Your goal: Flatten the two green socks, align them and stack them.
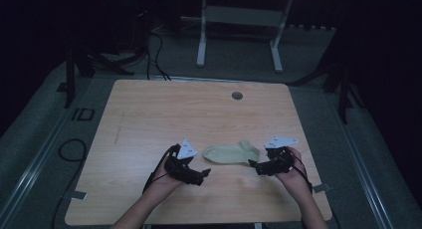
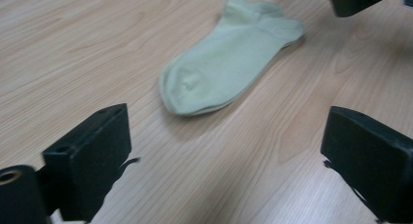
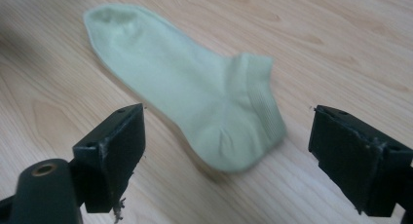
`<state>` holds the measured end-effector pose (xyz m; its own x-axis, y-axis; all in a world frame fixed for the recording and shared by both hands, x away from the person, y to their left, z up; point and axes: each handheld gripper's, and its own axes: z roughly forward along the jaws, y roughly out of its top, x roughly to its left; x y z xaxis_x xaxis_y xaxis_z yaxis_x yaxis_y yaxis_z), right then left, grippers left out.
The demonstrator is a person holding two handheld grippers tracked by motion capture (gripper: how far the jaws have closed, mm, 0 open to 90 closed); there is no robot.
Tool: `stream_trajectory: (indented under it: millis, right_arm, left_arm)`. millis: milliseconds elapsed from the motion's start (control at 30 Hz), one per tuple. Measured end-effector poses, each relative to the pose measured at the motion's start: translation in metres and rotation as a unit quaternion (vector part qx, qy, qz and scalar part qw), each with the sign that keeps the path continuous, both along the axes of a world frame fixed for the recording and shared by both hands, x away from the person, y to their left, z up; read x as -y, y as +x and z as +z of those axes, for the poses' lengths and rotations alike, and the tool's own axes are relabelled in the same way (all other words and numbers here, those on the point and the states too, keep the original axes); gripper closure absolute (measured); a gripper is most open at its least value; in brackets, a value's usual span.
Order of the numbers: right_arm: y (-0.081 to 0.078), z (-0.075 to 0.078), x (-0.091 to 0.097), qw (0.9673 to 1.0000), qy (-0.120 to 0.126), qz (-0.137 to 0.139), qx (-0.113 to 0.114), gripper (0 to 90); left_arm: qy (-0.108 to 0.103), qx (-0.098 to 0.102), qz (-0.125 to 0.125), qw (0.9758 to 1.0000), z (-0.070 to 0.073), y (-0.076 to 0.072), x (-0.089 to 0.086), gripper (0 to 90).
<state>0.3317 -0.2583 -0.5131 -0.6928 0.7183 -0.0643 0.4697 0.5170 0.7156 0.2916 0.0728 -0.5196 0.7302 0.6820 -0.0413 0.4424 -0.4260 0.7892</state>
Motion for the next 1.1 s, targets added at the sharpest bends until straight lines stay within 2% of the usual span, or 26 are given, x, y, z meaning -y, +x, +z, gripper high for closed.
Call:
stream_trajectory:
  millis: [67, 100, 167, 233, 267, 367, 467, 567, 667, 767, 800, 900, 1000, 1100]
  right_arm:
    - [-0.001, 0.0, 0.003, 1.0, 0.003, -0.003, 0.002, 13.4]
    - [-0.003, 0.0, 0.009, 0.9999, 0.009, -0.01, 0.003, 13.4]
    - [-0.005, -0.002, 0.014, 0.9997, 0.015, -0.019, 0.005, 13.3]
    - [-0.007, -0.004, 0.018, 0.9994, 0.017, -0.028, 0.008, 13.3]
    - [-0.008, -0.005, 0.02, 0.9993, 0.016, -0.032, 0.007, 13.3]
    - [-0.013, -0.01, 0.027, 0.9989, 0.025, -0.039, 0.004, 13.2]
    - [-0.017, -0.017, 0.035, 0.9984, 0.025, -0.05, -0.005, 13.2]
    - [-0.021, -0.025, 0.046, 0.9975, 0.033, -0.06, -0.014, 13.1]
    - [-0.027, -0.029, 0.057, 0.9966, 0.036, -0.072, -0.019, 13.2]
    - [-0.033, -0.032, 0.067, 0.9959, 0.03, -0.084, -0.012, 13.2]
    - [-0.035, -0.033, 0.071, 0.9954, 0.035, -0.089, -0.01, 13.2]
    - [-0.041, -0.035, 0.08, 0.9934, 0.036, -0.109, -0.002, 13.2]
    - [-0.046, -0.037, 0.088, 0.9914, 0.039, -0.125, 0.006, 13.2]
    - [-0.049, -0.041, 0.095, 0.9889, 0.045, -0.142, 0.001, 13.2]
  left_arm:
    - [-0.003, 0.004, 0.004, 1.0, 0.0, -0.002, -0.004, 3.6]
    - [-0.009, 0.015, 0.015, 0.9997, -0.002, -0.006, -0.014, 2.9]
    - [-0.003, 0.021, 0.022, 0.9995, -0.005, -0.009, -0.019, 2.2]
    - [0.013, 0.028, 0.027, 0.9992, -0.007, -0.011, -0.024, 2.3]
    - [0.011, 0.028, 0.025, 0.9992, -0.008, -0.013, -0.027, 2.2]
    - [0.014, 0.024, 0.032, 0.9991, -0.01, -0.016, -0.037, 2.2]
    - [0.009, 0.006, 0.044, 0.999, -0.014, -0.019, -0.047, 2.2]
    - [0.015, 0.008, 0.055, 0.9983, -0.016, -0.024, -0.057, 2.2]
    - [0.004, 0.004, 0.075, 0.9972, -0.018, -0.028, -0.072, 2.2]
    - [0.002, 0.0, 0.087, 0.9962, -0.021, -0.03, -0.082, 2.2]
    - [0.001, -0.006, 0.099, 0.9951, -0.024, -0.033, -0.092, 2.2]
    - [-0.013, -0.012, 0.113, 0.9935, -0.029, -0.038, -0.104, 2.2]
    - [-0.021, -0.011, 0.124, 0.992, -0.033, -0.044, -0.114, 2.2]
    - [-0.023, -0.008, 0.132, 0.991, -0.036, -0.049, -0.124, 2.3]
